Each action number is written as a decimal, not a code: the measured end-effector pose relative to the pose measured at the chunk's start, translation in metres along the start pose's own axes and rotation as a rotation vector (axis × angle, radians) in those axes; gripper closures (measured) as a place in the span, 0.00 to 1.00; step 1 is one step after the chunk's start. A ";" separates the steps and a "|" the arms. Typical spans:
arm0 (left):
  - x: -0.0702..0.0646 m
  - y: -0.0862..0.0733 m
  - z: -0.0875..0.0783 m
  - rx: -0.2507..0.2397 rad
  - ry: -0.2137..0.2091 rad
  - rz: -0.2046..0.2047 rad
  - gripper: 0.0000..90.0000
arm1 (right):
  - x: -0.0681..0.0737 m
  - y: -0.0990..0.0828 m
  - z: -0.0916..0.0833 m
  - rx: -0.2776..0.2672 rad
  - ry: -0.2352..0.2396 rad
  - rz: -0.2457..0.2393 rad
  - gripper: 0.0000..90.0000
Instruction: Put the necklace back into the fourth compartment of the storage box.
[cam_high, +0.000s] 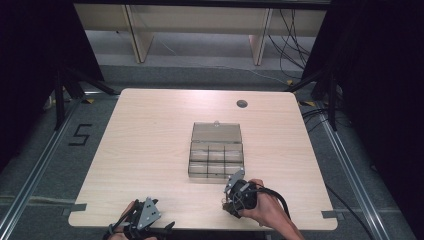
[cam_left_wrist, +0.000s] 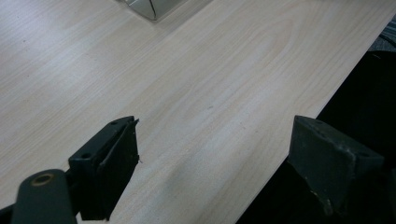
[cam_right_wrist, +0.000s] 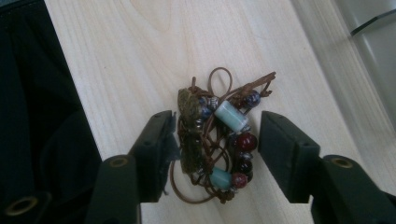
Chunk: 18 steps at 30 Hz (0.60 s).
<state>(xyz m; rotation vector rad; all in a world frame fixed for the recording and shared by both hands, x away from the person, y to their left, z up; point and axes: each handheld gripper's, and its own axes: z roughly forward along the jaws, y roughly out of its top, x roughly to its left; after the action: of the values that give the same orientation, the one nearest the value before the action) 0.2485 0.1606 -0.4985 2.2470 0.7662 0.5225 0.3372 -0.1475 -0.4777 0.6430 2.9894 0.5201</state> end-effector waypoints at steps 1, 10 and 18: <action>0.000 0.000 0.000 0.000 0.000 0.000 0.17 | 0.000 0.000 0.000 0.000 0.000 0.000 0.54; 0.000 0.000 0.000 -0.006 0.012 -0.007 0.17 | 0.000 0.001 0.004 0.003 0.031 -0.032 0.76; 0.000 0.000 0.000 0.005 0.011 0.000 0.17 | 0.002 0.002 -0.003 -0.009 0.029 -0.057 0.85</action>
<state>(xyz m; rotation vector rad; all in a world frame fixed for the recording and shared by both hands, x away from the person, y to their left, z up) 0.2486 0.1609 -0.4982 2.2504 0.7733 0.5343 0.3355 -0.1454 -0.4744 0.5532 3.0206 0.5432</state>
